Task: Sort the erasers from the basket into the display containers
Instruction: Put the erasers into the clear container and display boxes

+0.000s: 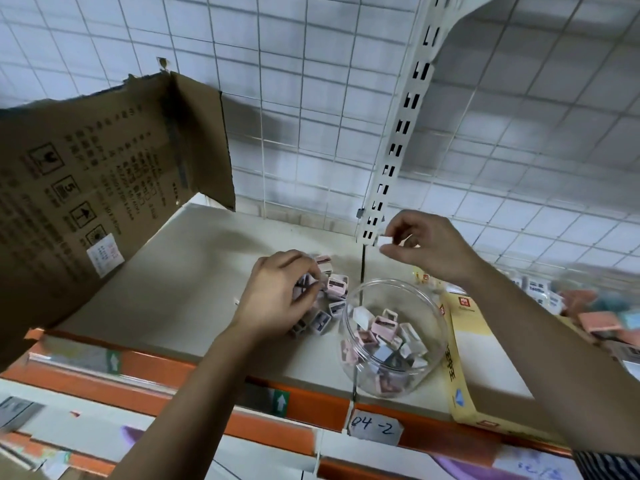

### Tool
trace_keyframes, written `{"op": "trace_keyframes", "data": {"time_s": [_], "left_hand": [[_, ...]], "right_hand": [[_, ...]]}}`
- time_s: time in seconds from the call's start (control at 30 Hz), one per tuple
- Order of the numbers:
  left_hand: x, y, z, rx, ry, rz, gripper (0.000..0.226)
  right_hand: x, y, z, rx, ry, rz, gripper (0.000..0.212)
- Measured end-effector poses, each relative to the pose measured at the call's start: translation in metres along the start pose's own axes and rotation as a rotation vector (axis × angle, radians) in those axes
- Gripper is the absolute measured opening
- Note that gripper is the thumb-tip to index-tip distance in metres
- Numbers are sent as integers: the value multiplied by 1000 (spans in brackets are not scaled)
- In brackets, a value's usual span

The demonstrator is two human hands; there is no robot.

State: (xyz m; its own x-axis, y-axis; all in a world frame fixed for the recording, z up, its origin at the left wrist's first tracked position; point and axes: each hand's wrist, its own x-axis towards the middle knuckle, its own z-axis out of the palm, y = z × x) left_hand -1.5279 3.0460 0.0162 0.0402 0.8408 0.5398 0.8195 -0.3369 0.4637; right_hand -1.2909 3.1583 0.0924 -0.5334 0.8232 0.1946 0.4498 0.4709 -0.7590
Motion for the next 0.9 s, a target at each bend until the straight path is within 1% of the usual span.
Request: {"op": "trace_keyframes", "data": {"time_s": [0.1,0.23,0.37,0.43,0.5,0.57,0.63,0.67,0.73,0.8,0.9], "left_hand": [[7,5,1,32,-106,50,13],[20,12,6,142,-229,93,24],[29,14,11,181,-292,124,20],[30,15,13,177,-294,134,17],[31,16,14,180,-293,140,15],[32,15,14,180,-286,143,13],[33,13,15,174,-265,145,13],[32,13,14,145,-246,131,15],[30,15,11,42,-200,82,14],[29,19,6,-46,-148,33,10],[28,29,-2,-160,-77,-20,13]], "right_hand": [[-22,-10,-13,128,80,25,17],[-49,-20,-17,169,61,9,23],[-73,-27,-13,199,87,3,26],[-84,-27,-9,245,132,7,26],[-92,-25,-3,241,166,1,24],[-100,-23,3,211,196,-10,22],[-106,-22,9,99,234,-35,27],[-109,-23,12,9,252,-74,29],[-112,-24,19,-133,275,-183,27],[-113,-23,27,-187,262,-233,24],[-113,-18,34,-195,220,-282,22]]}}
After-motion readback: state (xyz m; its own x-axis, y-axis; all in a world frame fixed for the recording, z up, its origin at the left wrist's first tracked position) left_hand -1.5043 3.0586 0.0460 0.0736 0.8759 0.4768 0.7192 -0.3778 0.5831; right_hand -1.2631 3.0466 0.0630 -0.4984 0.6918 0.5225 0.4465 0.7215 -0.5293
